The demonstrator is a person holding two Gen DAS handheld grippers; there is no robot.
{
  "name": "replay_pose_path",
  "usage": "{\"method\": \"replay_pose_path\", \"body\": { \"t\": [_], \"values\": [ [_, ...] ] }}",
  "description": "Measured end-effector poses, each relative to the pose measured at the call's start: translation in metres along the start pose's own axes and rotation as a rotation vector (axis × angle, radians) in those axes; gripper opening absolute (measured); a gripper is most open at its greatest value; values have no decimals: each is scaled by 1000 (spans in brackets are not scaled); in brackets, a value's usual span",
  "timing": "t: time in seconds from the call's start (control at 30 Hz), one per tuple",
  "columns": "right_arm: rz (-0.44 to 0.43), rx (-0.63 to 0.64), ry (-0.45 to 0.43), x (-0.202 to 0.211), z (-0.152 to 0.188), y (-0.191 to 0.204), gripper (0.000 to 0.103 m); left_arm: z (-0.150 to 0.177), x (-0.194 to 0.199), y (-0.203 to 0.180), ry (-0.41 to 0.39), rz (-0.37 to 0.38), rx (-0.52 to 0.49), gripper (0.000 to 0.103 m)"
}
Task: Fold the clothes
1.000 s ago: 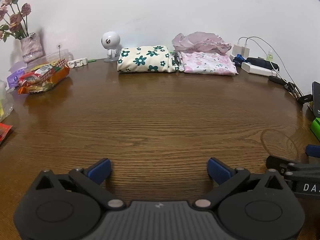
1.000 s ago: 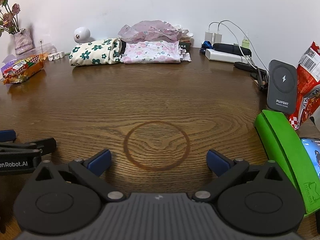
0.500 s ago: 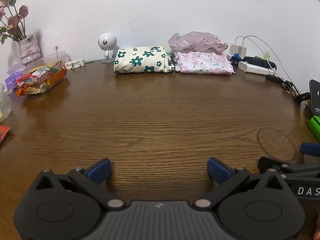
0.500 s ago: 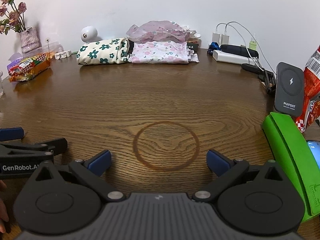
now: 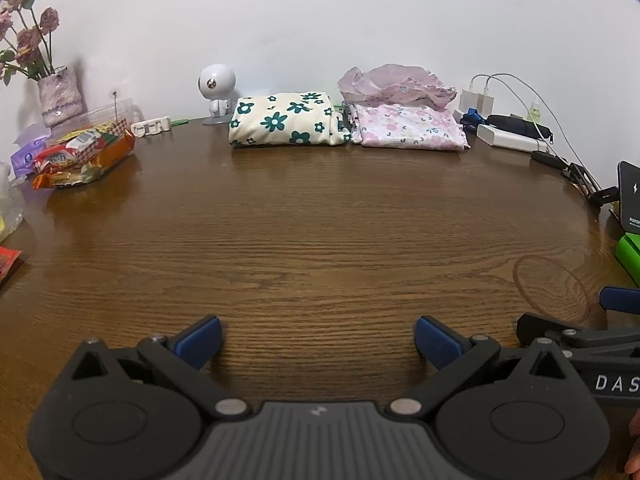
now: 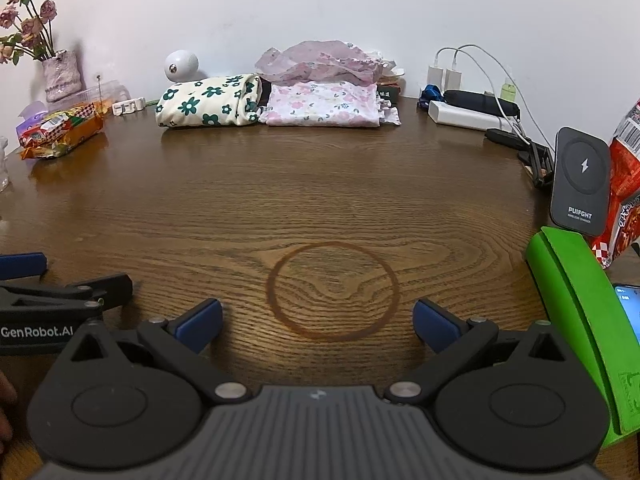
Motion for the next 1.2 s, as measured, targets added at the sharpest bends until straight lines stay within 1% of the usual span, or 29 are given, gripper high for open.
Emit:
{"method": "replay_pose_path", "body": {
  "t": [0.2, 1.2],
  "values": [
    [-1, -1, -1, 0, 0, -1, 102, -1, -1, 0, 2, 11, -7, 103],
    [6, -6, -2, -1, 0, -1, 102, 0, -1, 0, 1, 7, -7, 103]
  ]
}}
Point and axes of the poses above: each gripper's, at about its wrist camera, not at the fingertips, and x roughly against the way its jaws point, y to its left, z to its underside, the point moved 9 cm from there along -x, roughly the way its jaws point, and after that the axes turned 3 degrees about x, right-handed, at the moved point
